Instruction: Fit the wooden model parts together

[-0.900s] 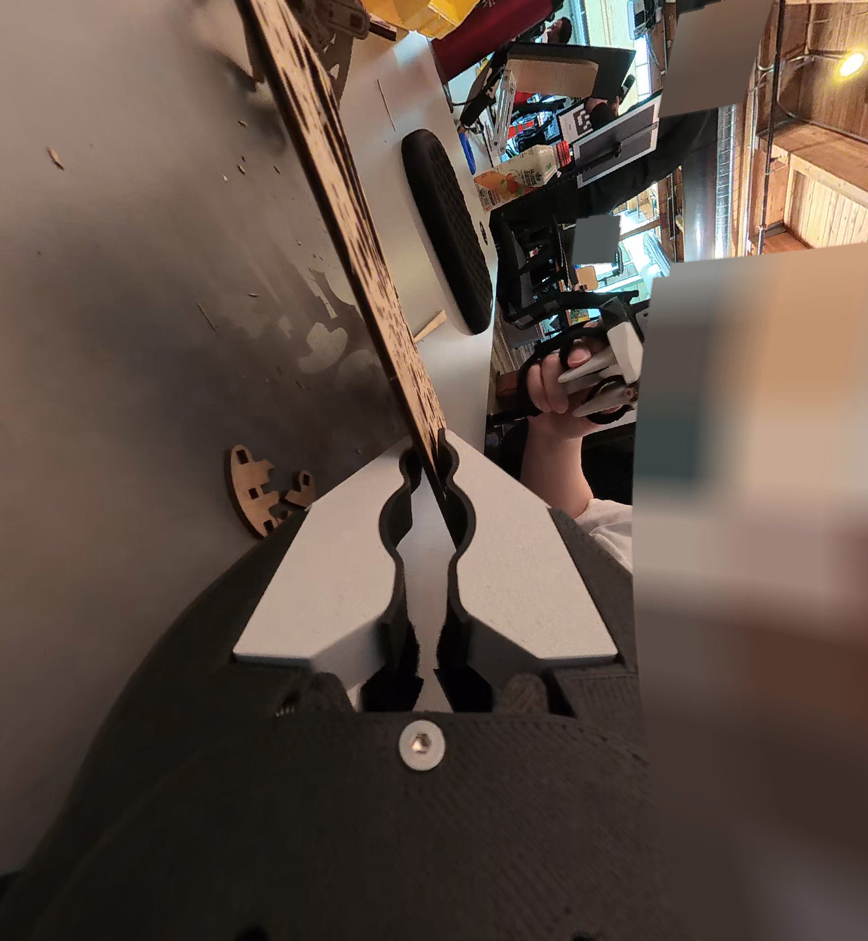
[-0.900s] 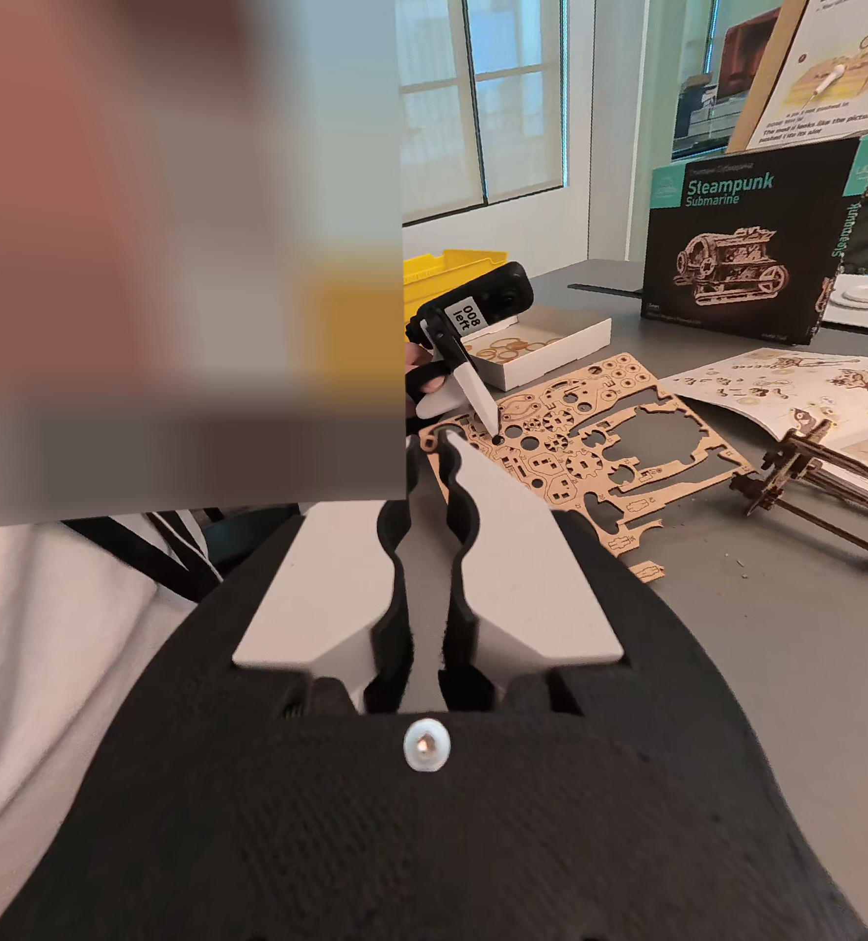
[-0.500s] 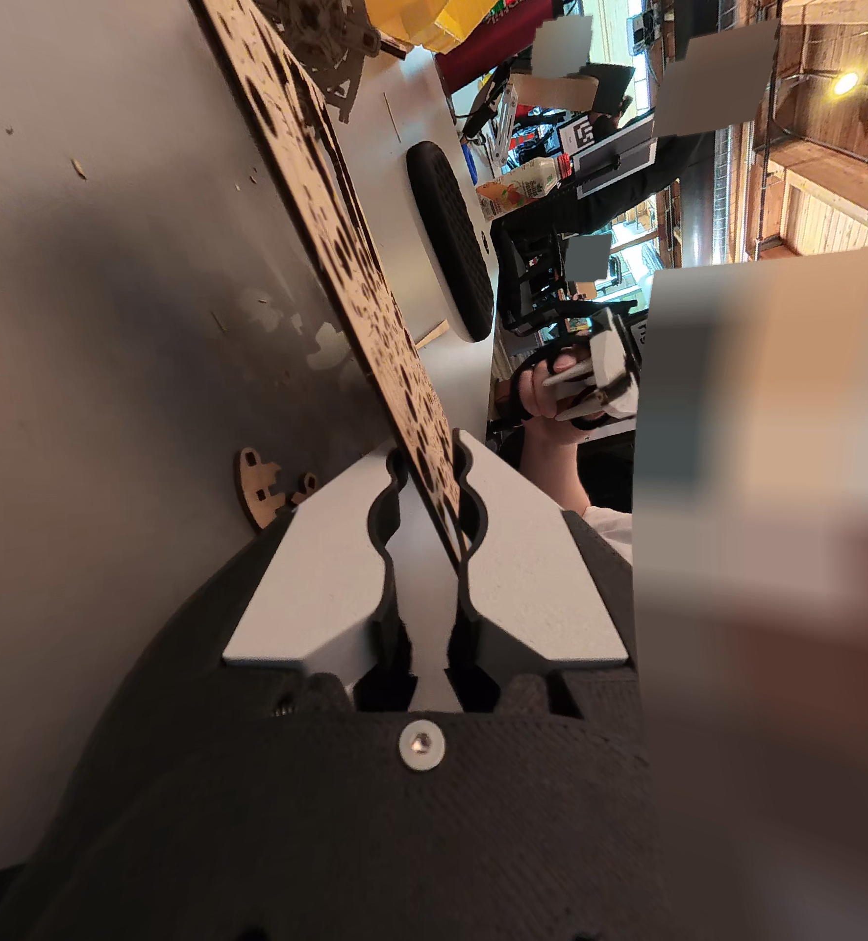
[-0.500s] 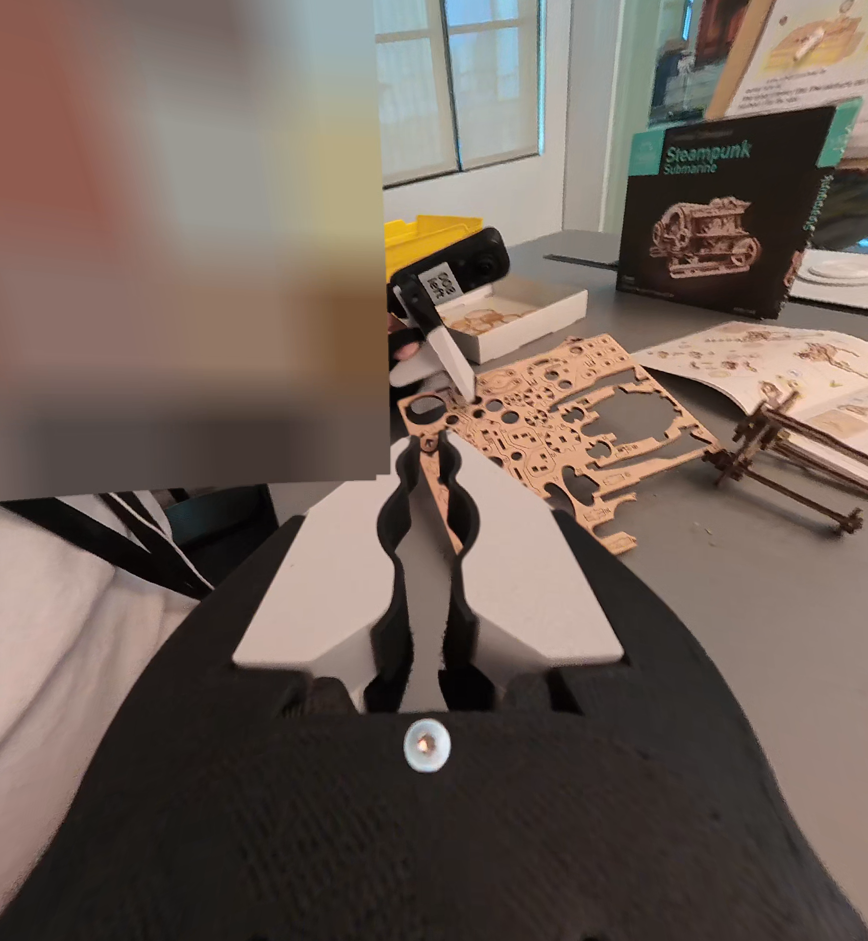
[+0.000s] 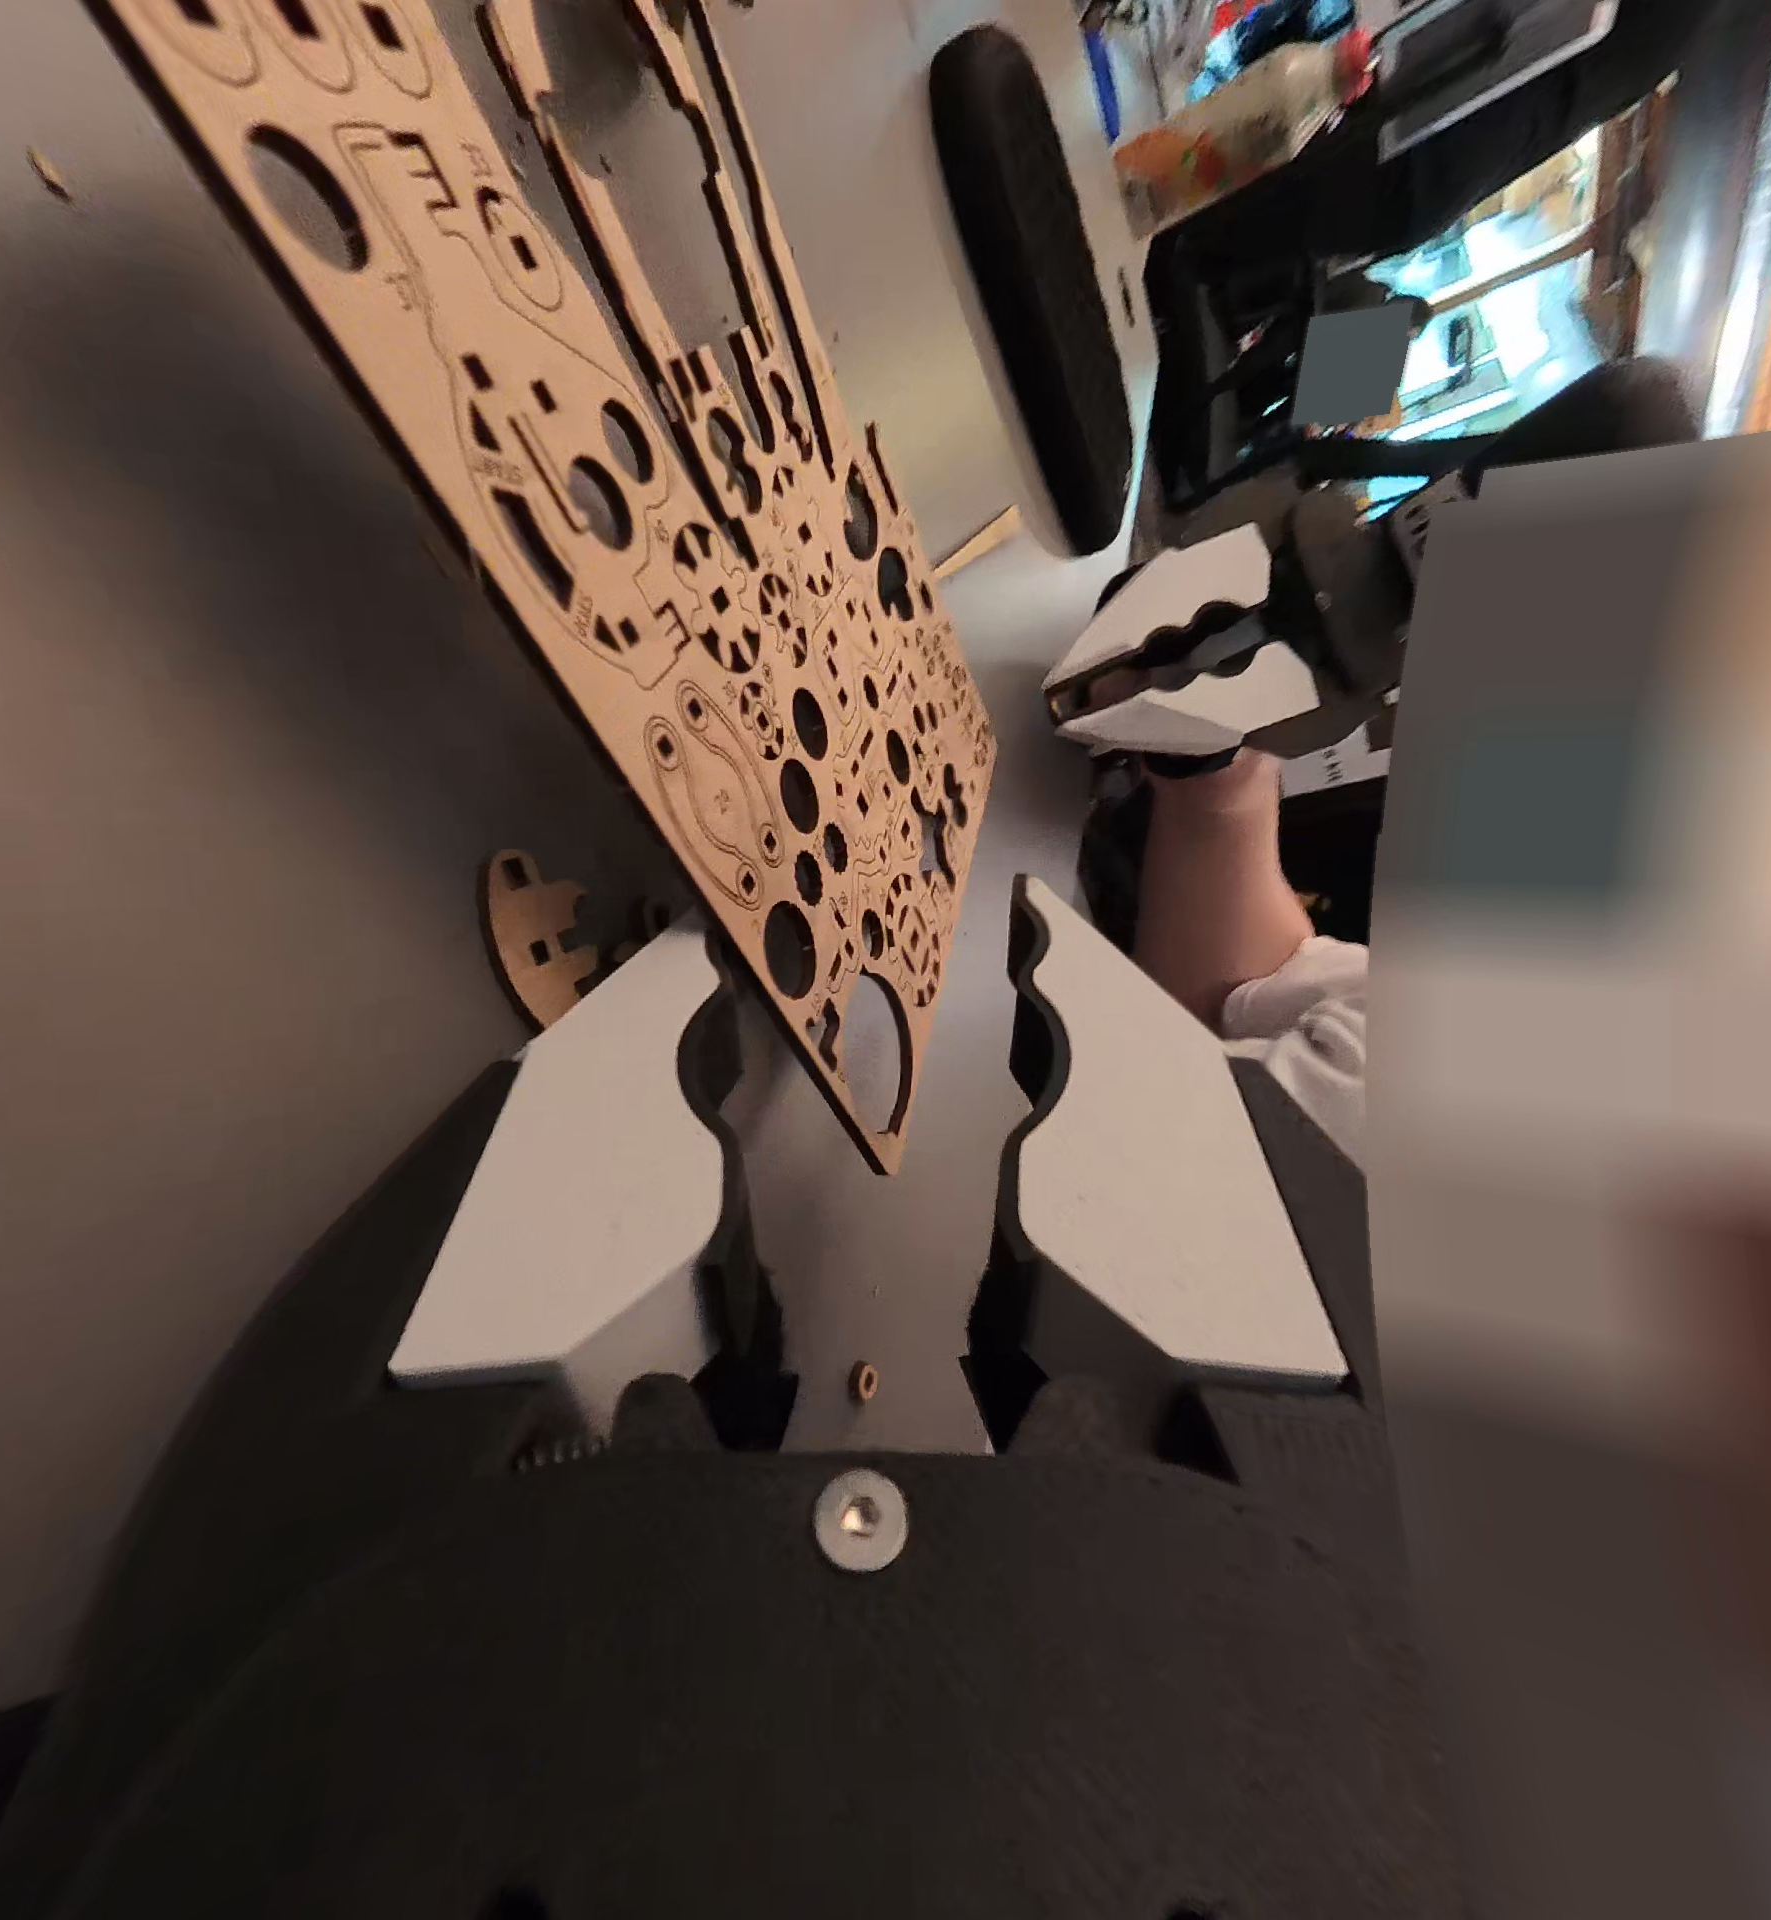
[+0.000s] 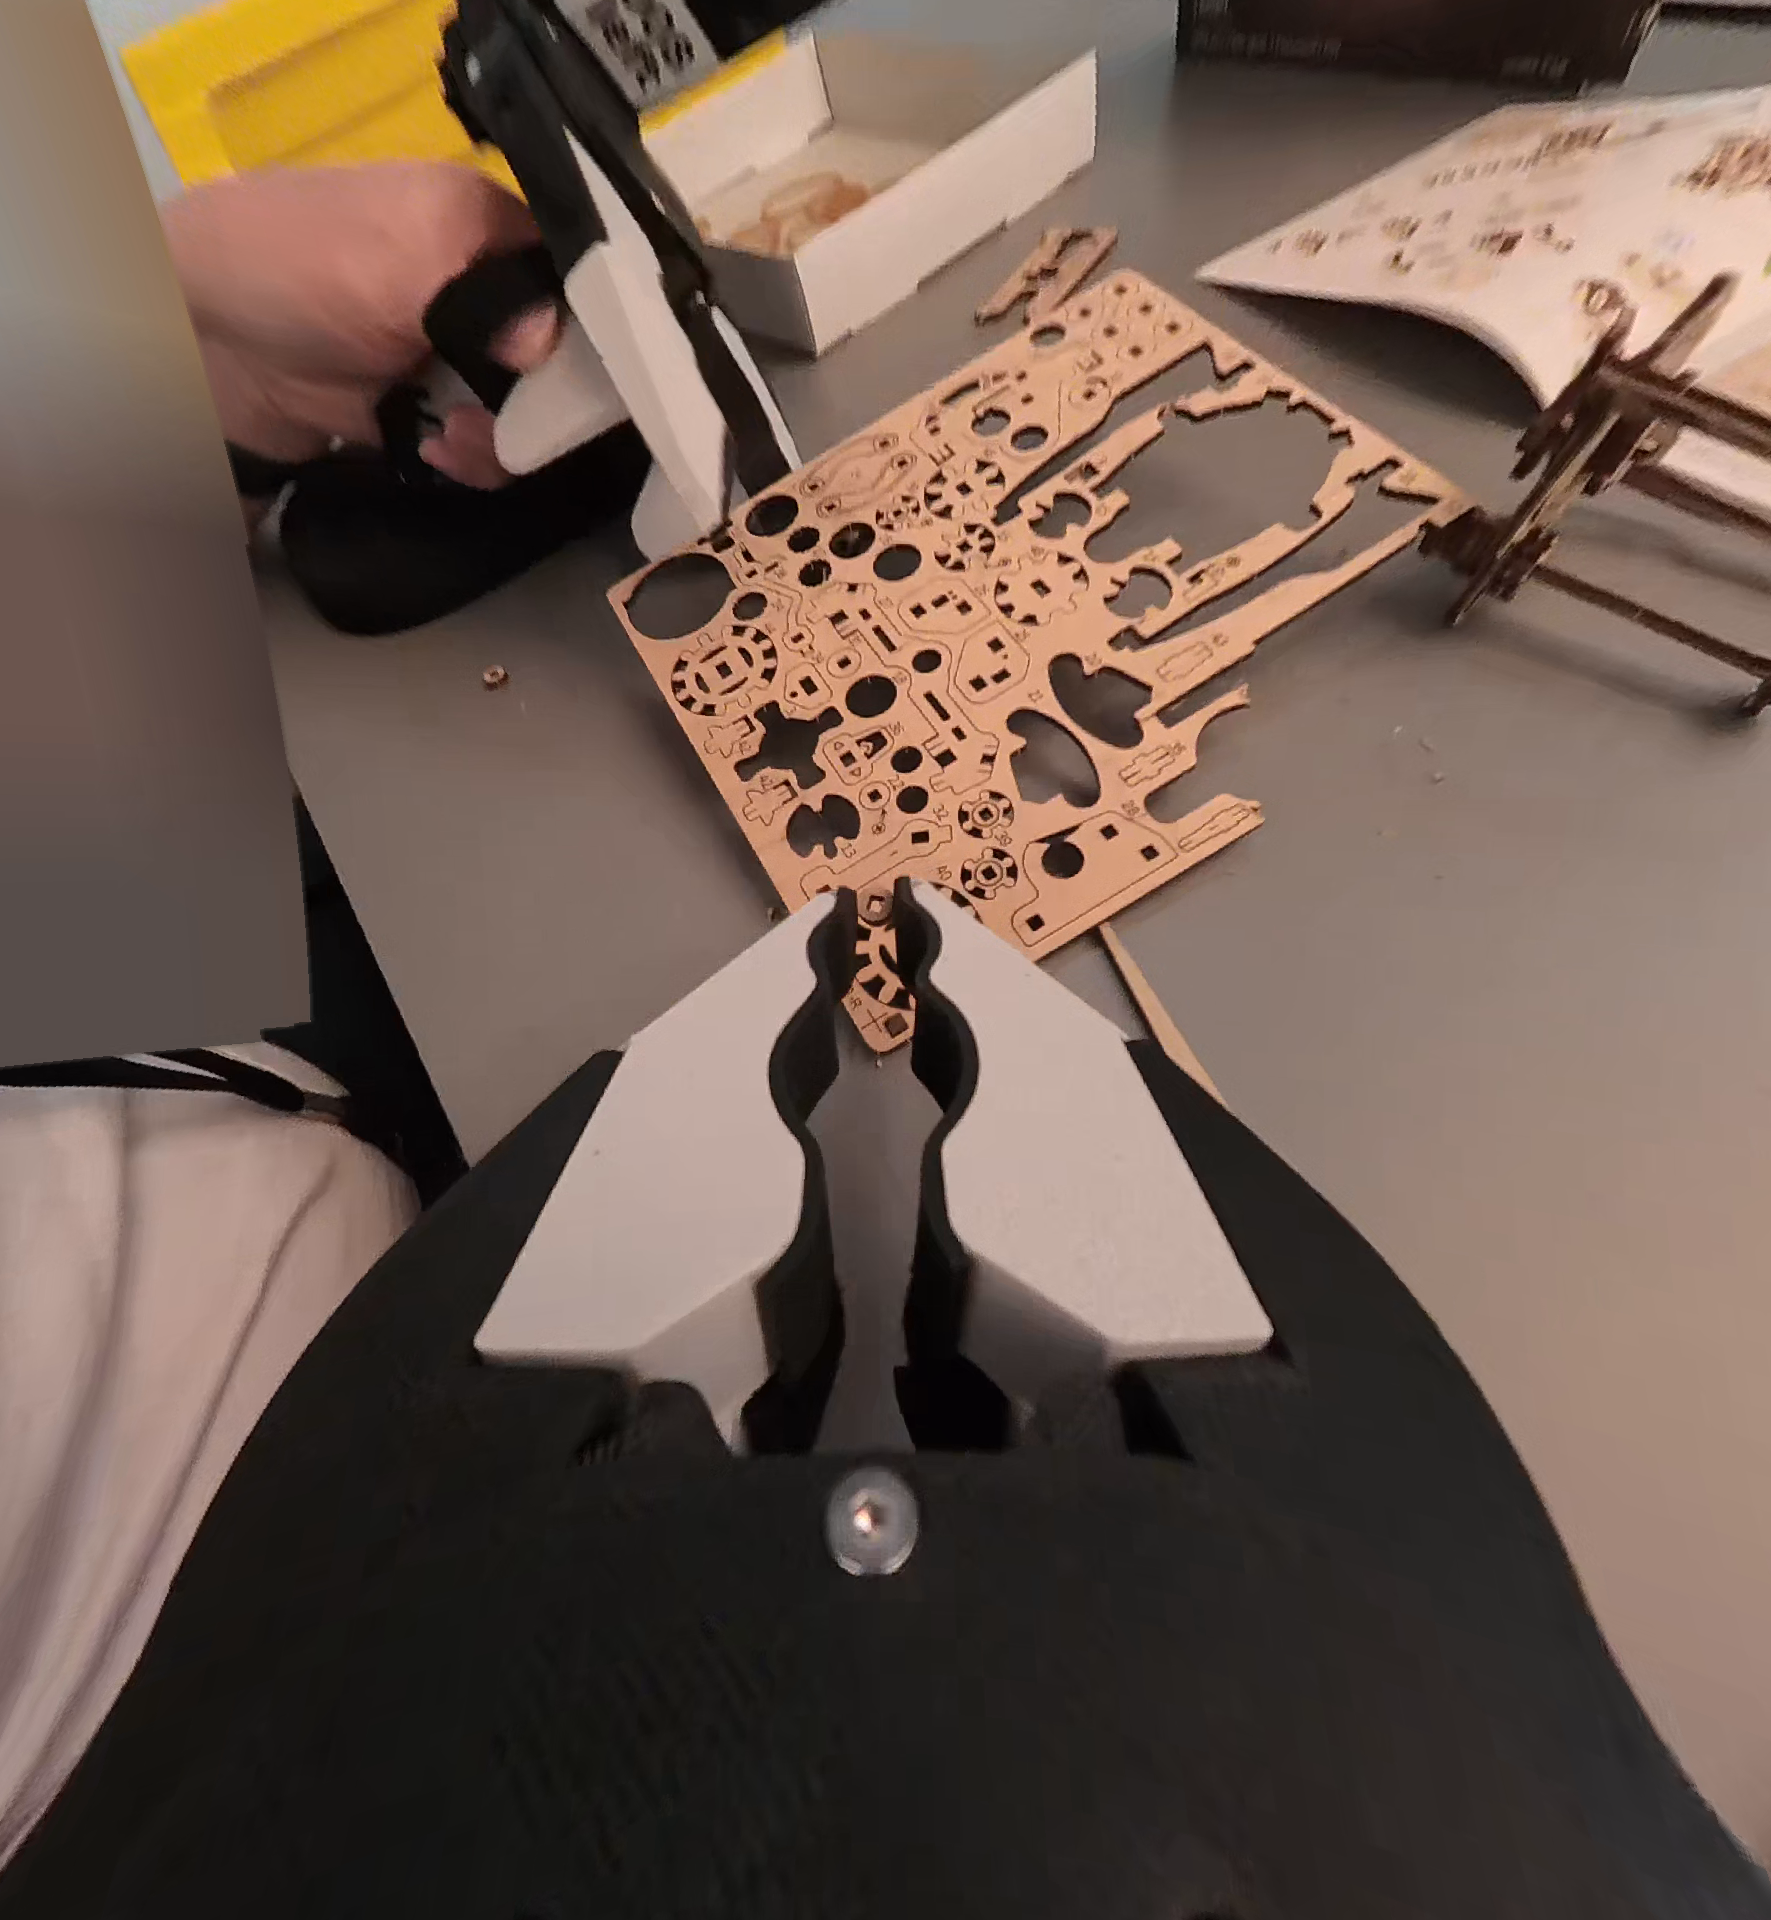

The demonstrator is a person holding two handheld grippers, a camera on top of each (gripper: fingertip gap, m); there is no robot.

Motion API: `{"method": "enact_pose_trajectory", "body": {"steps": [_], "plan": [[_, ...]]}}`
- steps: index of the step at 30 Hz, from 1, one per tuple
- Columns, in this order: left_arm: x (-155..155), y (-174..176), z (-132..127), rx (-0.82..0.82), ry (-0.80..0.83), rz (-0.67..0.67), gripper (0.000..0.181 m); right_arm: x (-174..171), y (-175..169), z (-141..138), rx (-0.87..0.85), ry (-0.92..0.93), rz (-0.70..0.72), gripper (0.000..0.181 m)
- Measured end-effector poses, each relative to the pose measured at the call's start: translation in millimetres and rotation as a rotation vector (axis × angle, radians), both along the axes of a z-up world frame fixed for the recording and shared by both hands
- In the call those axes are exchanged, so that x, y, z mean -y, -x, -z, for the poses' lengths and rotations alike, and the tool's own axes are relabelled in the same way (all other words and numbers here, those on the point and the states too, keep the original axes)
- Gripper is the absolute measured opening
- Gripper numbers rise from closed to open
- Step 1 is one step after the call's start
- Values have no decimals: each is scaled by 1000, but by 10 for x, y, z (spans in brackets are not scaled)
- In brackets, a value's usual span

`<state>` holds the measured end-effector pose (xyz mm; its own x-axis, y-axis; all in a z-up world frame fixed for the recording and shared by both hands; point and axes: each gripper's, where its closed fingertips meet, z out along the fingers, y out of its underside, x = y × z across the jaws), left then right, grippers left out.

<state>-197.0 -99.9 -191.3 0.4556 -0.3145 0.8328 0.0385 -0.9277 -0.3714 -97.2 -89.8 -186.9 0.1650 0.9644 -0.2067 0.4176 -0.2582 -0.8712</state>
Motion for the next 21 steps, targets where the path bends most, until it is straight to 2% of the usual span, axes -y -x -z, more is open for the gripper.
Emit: {"method": "enact_pose_trajectory", "body": {"steps": [5, 11, 15, 21], "plan": [[49, 11, 7, -75, -20, 38, 50, 6, -7, 112, 78, -1, -9, 5], [173, 17, 1, -183, -48, 131, 63, 20, -7, 240, 170, -22, -24, 5], [147, 134, 16, -255, -60, 111, 63, 15, -10, 244, 171, -9, -22, 5], [81, 266, -114, -215, -69, 64, 58, 7, -14, 253, 179, -16, -18, 5]]}}
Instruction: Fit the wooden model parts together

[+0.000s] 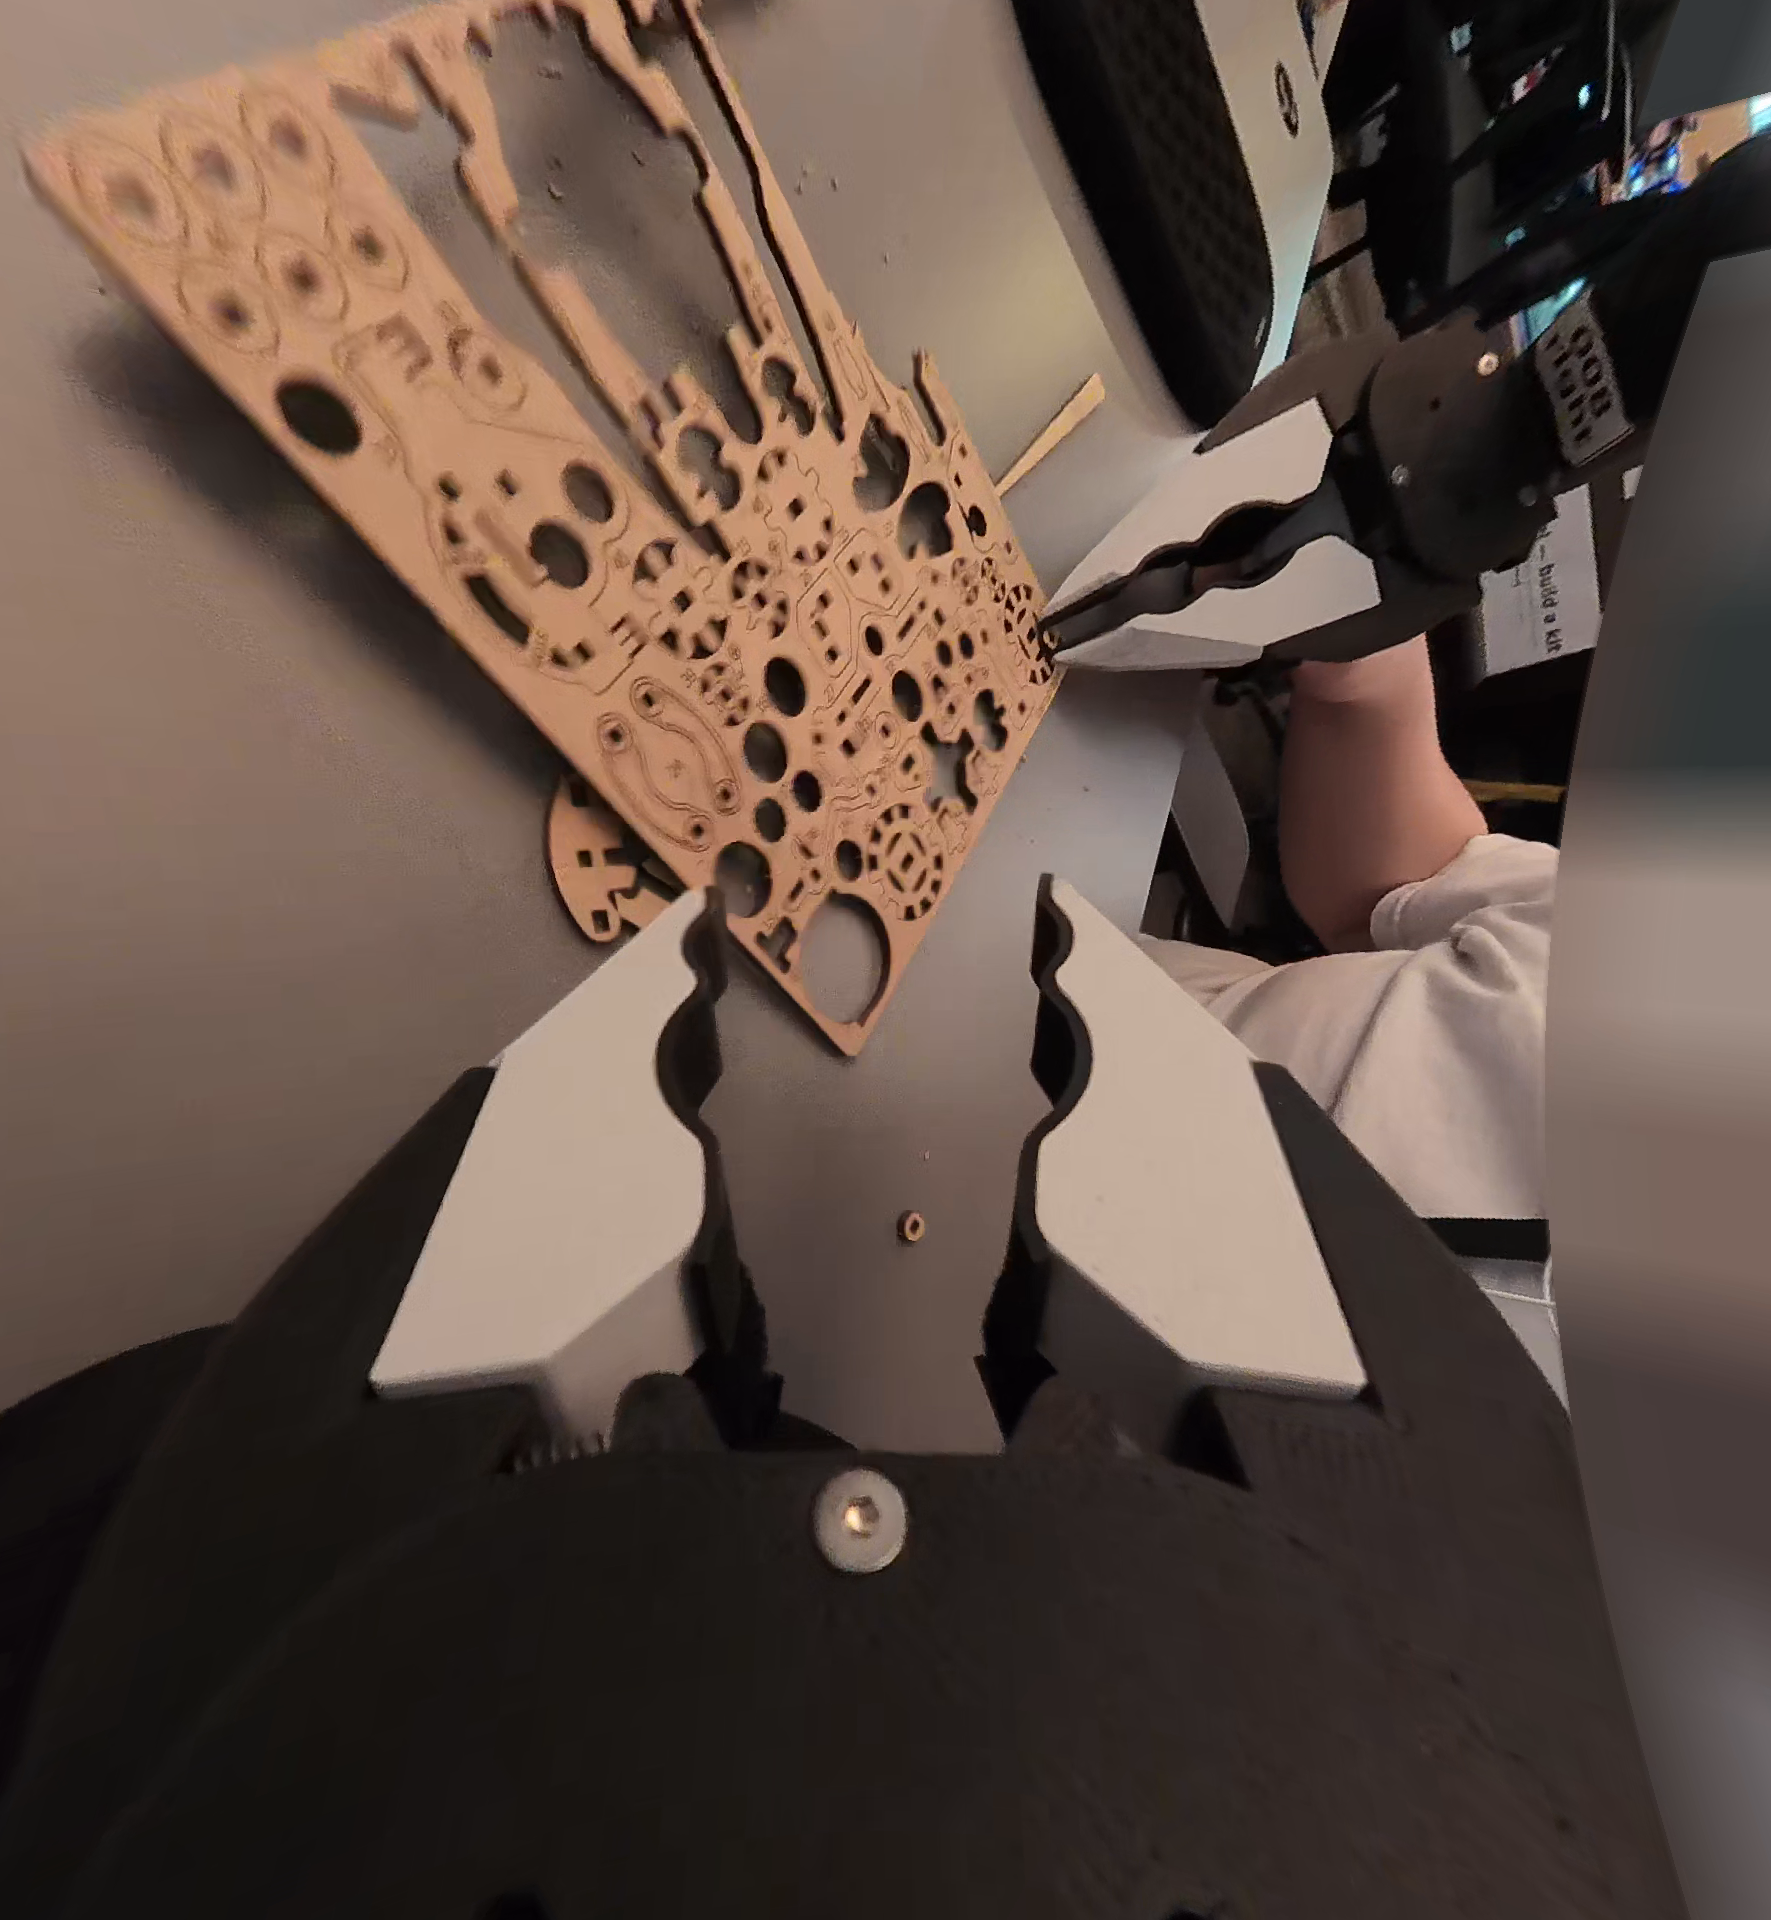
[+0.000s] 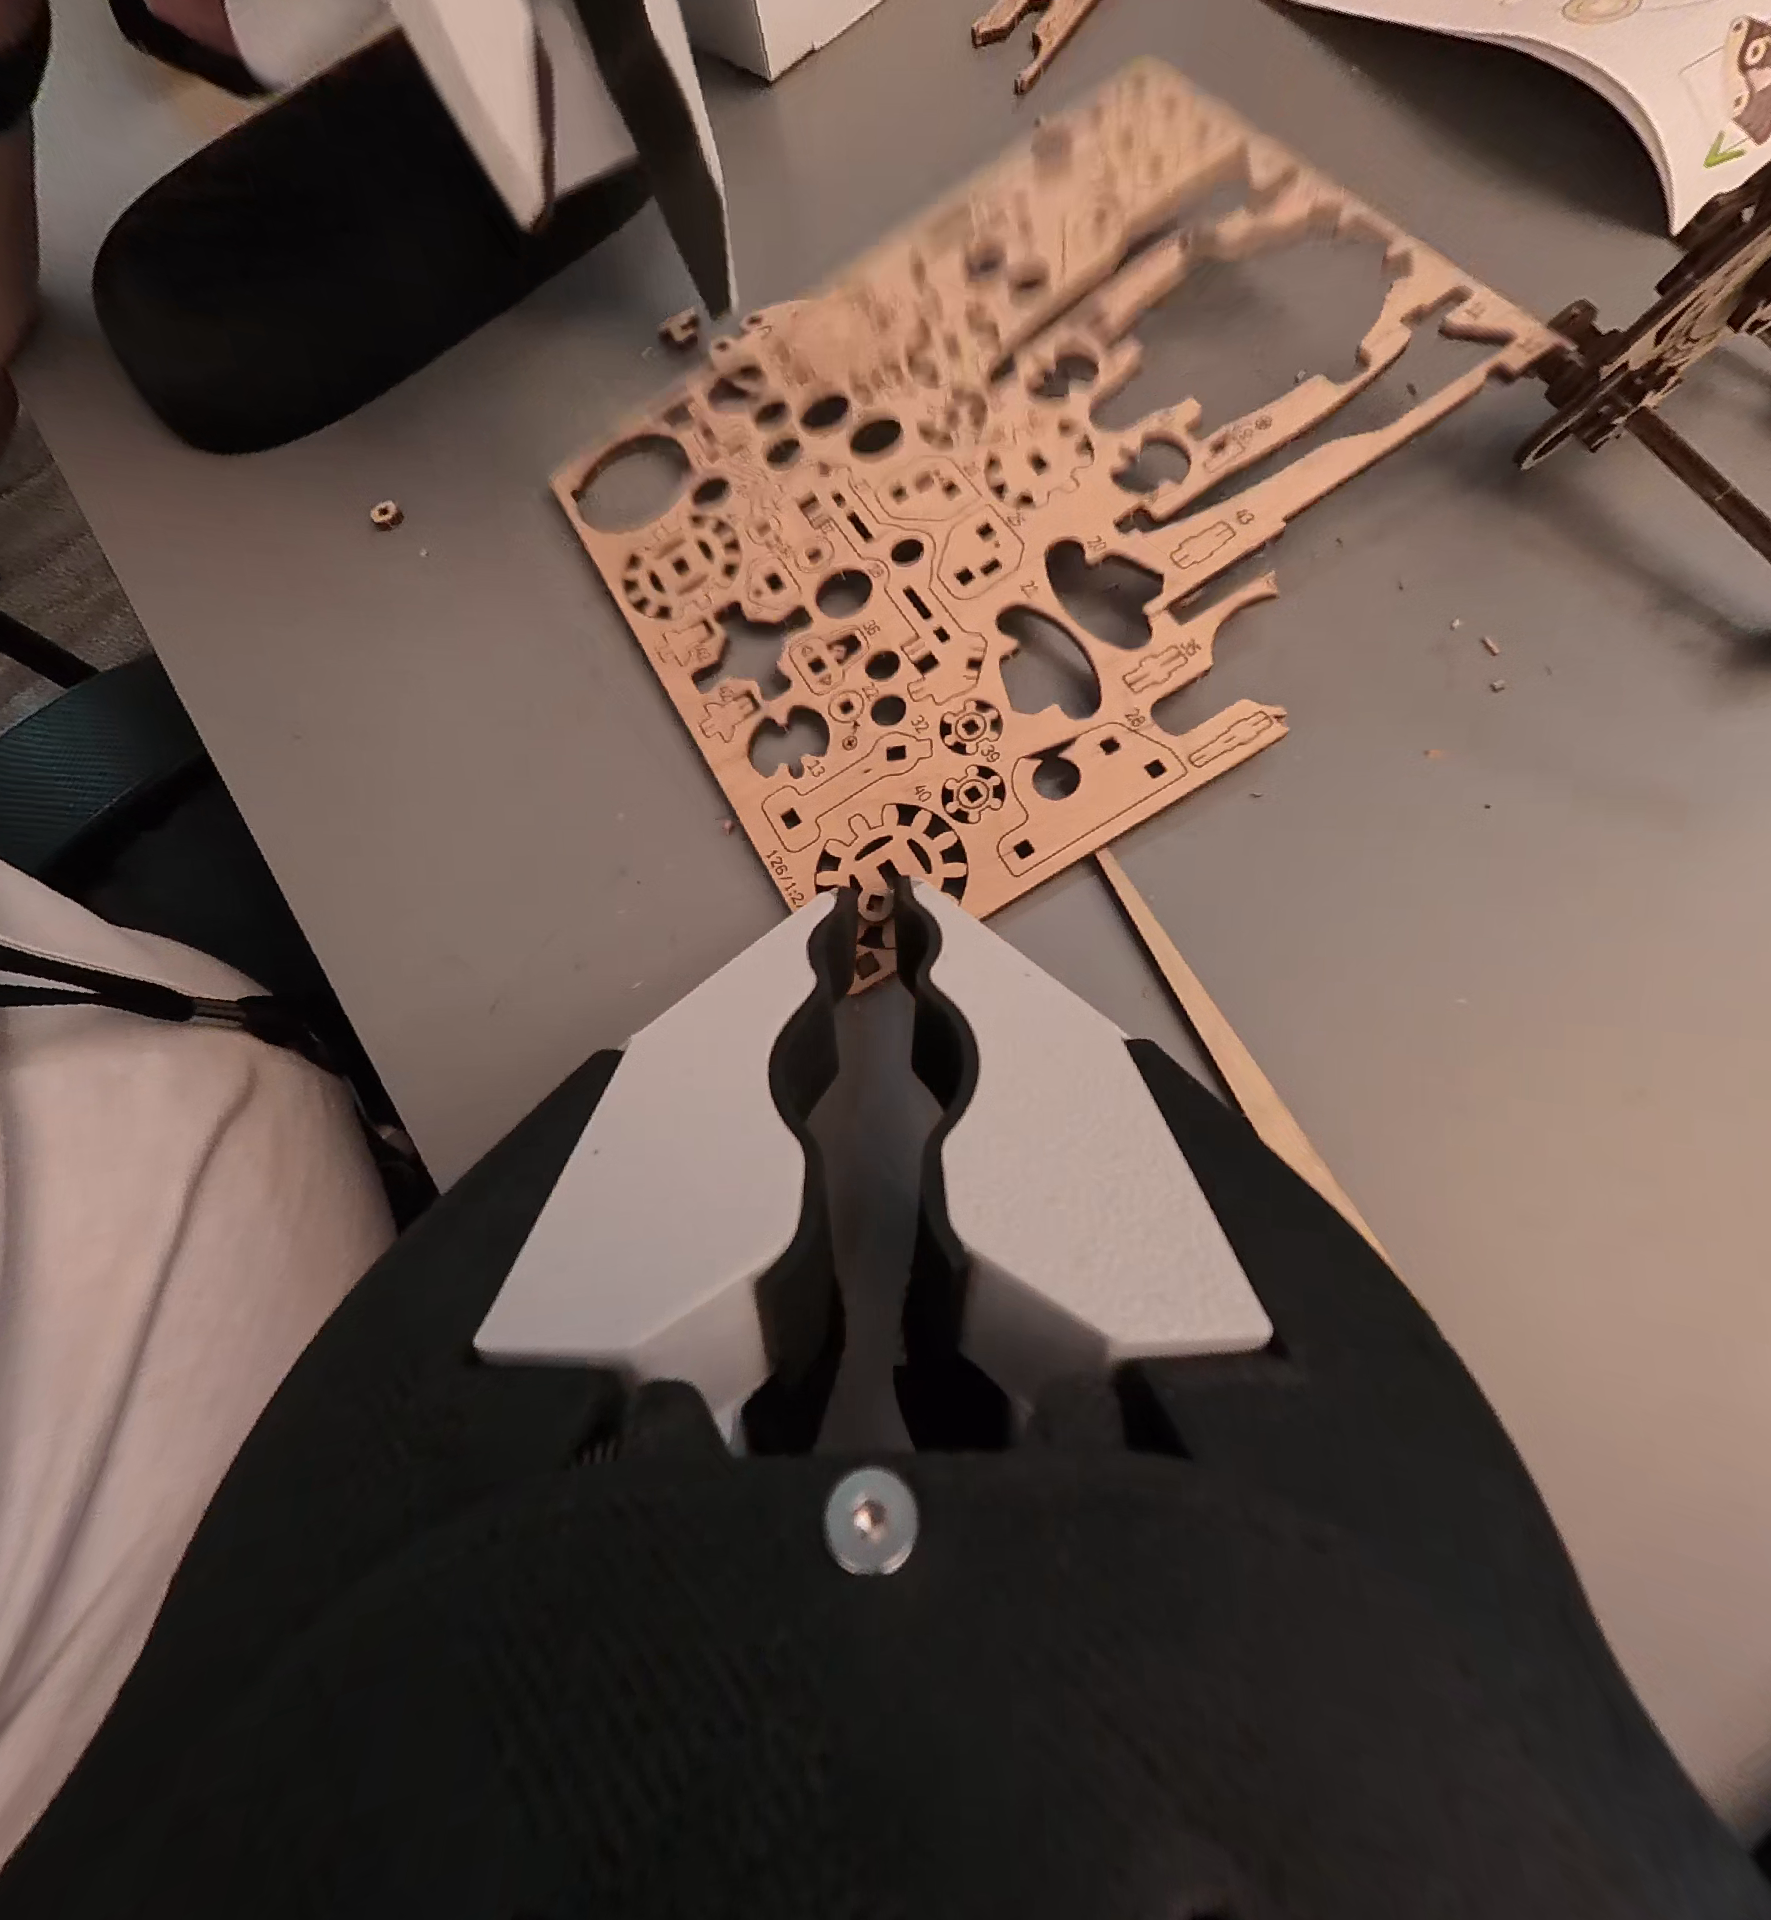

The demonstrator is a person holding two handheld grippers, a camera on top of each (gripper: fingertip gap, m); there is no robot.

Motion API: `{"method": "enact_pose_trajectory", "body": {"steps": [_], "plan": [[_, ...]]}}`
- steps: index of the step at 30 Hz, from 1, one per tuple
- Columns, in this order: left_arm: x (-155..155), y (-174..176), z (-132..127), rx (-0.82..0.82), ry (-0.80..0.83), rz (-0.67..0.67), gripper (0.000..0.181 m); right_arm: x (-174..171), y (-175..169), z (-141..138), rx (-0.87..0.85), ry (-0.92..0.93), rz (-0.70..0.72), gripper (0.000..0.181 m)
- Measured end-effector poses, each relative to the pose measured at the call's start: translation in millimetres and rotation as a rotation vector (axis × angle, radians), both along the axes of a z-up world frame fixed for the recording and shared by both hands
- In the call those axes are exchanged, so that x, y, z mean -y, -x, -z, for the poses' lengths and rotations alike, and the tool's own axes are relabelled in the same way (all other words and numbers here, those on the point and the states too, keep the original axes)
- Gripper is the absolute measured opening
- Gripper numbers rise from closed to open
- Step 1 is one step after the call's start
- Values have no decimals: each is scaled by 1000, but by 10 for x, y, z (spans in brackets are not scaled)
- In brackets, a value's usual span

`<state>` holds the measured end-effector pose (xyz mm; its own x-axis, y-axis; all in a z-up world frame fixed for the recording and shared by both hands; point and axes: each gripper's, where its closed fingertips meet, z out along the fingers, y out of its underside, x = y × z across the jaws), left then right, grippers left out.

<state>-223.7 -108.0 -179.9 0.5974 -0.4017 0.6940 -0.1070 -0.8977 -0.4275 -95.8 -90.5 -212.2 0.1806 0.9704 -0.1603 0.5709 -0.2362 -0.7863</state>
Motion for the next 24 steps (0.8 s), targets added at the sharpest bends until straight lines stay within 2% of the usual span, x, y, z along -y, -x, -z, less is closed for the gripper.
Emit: {"method": "enact_pose_trajectory", "body": {"steps": [12, 24], "plan": [[-261, 192, 18, 38, -53, -108, 39, -73, -11, -2, 7, -51, 3, 5], [-212, 41, 161, 5, -43, -57, 39, -273, -133, 6, 32, -66, 47, 6]]}}
